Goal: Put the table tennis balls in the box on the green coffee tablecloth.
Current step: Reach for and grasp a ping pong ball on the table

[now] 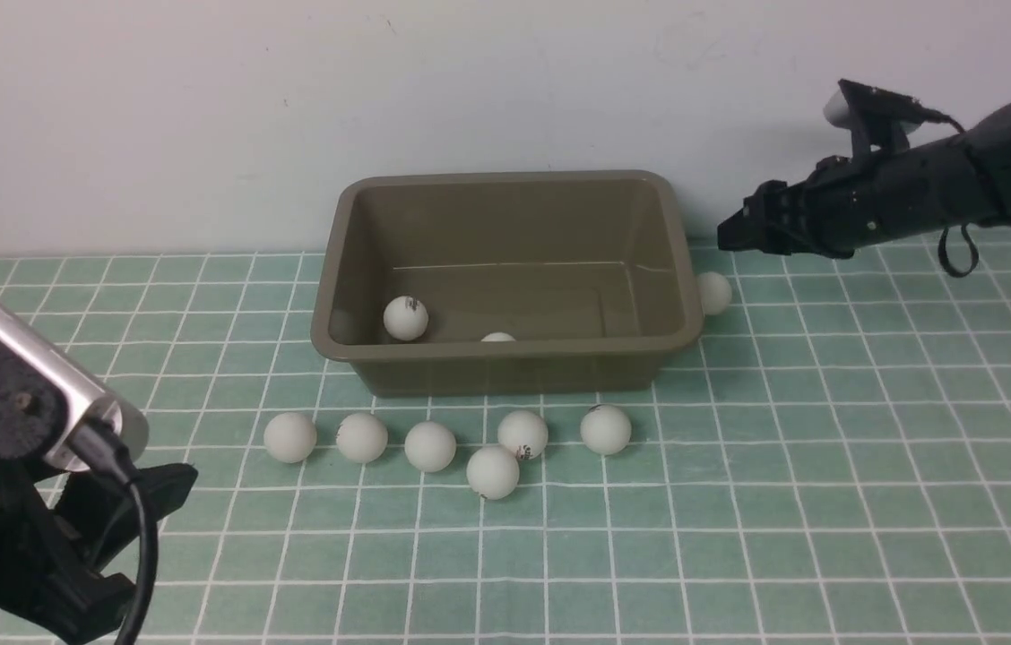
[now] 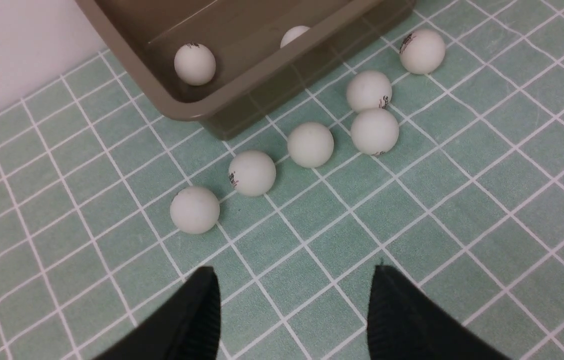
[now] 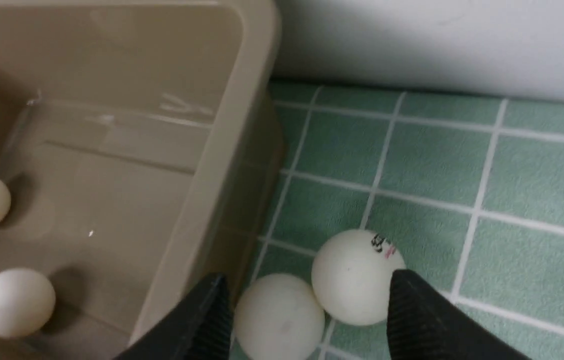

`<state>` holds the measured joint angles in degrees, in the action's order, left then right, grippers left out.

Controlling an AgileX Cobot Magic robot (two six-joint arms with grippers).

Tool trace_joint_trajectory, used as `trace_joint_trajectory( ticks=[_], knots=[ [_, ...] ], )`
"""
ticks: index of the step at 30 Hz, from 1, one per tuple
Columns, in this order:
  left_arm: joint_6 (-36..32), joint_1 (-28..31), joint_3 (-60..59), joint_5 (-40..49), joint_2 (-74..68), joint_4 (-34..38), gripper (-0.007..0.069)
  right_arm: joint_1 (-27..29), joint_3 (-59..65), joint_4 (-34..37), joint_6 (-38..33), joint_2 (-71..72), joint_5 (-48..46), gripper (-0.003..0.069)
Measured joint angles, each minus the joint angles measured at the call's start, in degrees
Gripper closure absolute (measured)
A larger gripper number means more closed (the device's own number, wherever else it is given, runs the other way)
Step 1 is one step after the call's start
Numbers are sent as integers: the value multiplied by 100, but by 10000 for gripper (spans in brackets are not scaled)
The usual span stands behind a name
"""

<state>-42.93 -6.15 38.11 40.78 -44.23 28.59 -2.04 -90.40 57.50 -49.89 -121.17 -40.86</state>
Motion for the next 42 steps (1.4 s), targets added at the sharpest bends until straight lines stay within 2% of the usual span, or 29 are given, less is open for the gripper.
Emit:
trace_joint_trajectory(
  ticks=[7,11,28,42],
  knots=[
    [65,0,0,144,0,0,262,-13,-974,-2130,1697,-16,-855,269],
    [91,0,0,144,0,0,262,-125,-1364,-2672,2073,-27,-1097,269],
    [103,0,0,235,0,0,262,-333,-1986,-2625,2310,-1129,-988,269],
    [121,0,0,235,0,0,262,-390,-2056,-2566,2310,-1475,-887,269]
  ],
)
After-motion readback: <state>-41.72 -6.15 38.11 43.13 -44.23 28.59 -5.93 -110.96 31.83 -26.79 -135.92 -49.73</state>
